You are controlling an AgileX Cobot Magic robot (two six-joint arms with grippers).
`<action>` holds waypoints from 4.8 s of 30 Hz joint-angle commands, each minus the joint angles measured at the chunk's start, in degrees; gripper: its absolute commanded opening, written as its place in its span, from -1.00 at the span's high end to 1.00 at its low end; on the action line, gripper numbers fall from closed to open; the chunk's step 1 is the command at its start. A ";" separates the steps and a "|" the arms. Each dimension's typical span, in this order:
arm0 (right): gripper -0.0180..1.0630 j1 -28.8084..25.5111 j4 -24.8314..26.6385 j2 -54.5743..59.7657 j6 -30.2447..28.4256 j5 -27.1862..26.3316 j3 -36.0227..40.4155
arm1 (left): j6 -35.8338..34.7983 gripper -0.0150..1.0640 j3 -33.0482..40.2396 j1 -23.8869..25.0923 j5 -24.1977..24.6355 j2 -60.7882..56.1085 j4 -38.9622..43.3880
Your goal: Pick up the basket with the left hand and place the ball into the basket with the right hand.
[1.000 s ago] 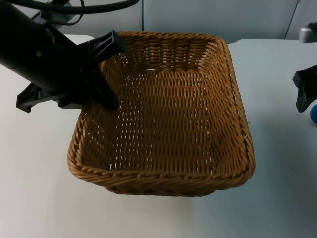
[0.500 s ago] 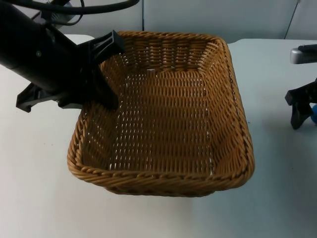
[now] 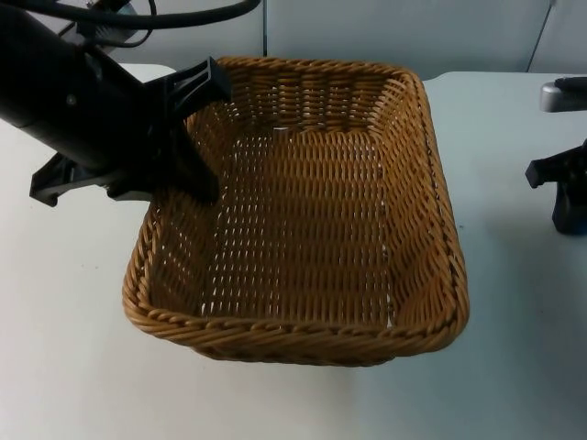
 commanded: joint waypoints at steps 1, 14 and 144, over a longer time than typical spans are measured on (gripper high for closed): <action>0.97 -0.47 -0.40 -0.22 0.47 1.20 -0.49 | -0.16 0.98 0.07 -0.18 0.11 -0.89 -1.61; 0.97 -0.47 3.13 -12.51 -2.92 6.13 -0.49 | -0.18 0.98 0.07 -0.18 -0.97 -0.89 -3.34; -0.52 34.46 12.20 -42.32 -11.54 -1.63 14.08 | 2.13 0.98 0.07 -0.29 -6.69 4.94 -7.44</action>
